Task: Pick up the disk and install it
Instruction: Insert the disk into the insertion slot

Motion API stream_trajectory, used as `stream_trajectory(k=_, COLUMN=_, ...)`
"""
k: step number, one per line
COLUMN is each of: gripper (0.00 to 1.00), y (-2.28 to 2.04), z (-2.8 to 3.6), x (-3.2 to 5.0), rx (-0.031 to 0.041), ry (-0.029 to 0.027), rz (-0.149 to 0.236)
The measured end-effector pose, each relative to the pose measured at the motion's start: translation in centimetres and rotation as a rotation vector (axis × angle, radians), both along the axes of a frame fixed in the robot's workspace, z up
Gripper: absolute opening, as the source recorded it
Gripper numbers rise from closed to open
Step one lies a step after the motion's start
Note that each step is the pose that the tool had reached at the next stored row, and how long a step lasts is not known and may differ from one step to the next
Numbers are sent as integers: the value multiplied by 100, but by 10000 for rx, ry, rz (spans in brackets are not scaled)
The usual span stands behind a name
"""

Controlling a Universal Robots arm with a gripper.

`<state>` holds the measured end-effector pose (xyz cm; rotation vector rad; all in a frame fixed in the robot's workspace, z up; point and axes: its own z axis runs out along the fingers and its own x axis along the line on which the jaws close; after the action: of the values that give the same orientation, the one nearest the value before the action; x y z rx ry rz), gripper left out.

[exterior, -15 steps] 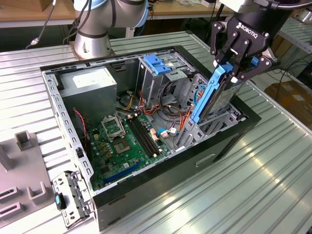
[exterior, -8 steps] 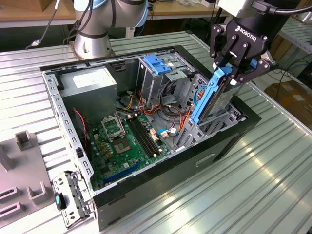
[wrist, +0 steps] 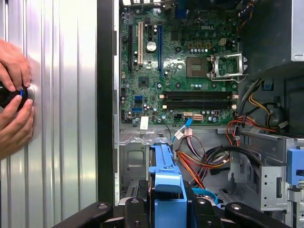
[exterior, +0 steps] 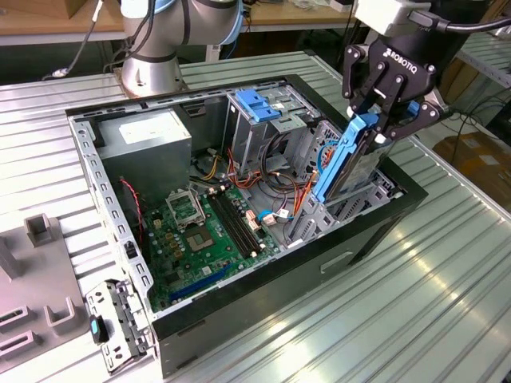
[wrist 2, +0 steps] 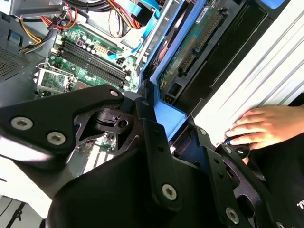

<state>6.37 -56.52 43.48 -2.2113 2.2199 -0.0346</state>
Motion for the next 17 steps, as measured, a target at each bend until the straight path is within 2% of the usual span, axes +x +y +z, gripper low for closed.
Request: stream_trajectory(k=17, gripper=37, y=-14, z=-147, x=0, rx=0, ry=0, rz=0)
